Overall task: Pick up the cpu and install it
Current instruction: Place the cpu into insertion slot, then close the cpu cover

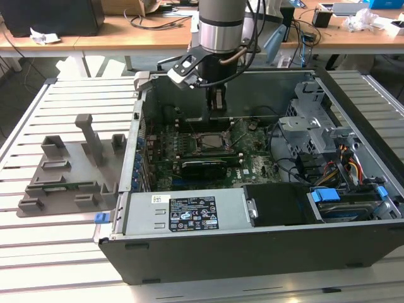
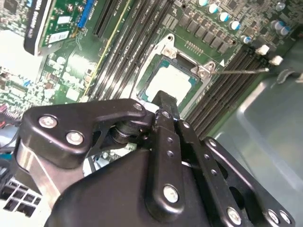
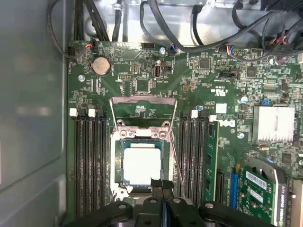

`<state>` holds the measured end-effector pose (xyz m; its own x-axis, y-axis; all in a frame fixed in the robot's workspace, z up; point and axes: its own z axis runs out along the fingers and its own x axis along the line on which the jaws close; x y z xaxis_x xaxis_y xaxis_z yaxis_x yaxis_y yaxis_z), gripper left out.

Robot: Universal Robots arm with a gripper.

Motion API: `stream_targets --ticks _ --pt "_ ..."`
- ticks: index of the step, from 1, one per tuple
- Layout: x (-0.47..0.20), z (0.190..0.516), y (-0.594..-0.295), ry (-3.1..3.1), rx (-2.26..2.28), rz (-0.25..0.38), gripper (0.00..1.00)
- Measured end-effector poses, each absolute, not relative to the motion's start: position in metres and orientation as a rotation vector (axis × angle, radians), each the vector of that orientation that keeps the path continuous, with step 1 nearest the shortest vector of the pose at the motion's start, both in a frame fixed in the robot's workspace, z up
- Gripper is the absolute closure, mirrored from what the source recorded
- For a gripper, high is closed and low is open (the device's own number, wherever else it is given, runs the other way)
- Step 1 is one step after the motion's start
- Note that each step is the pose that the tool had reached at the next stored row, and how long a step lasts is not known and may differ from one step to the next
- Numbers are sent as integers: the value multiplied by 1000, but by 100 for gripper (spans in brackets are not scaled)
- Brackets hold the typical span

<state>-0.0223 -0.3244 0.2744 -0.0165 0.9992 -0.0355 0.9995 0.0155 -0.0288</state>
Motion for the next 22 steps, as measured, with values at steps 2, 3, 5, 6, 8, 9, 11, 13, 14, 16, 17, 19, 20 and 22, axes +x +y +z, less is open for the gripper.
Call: stream_targets --ticks 2,3,5,6,8,9,11,13,14,16,17,19,20,22 --pt "-22 281 -324 2235 2199 -71 89" --pt "-22 281 -324 2236 2200 -70 89" --pt "-22 281 -324 2236 2200 -70 89" --pt "-22 281 -324 2236 2200 -70 89" --pt "-22 281 -324 2236 2200 -70 89" --pt "-22 281 -324 2236 2200 -70 89" --pt "-22 281 -324 2236 2200 -70 89" --pt "-22 281 -324 2236 2200 -70 89" --pt "-22 281 -324 2236 2200 -70 89" --pt "-22 281 -324 2236 2200 -70 89" --pt "-22 281 -324 2236 2200 -70 89" --pt "-18 281 -324 2236 2200 -70 89" --pt "-17 281 -324 2236 2200 -70 89" --pt "-13 281 -324 2236 2200 -70 89"
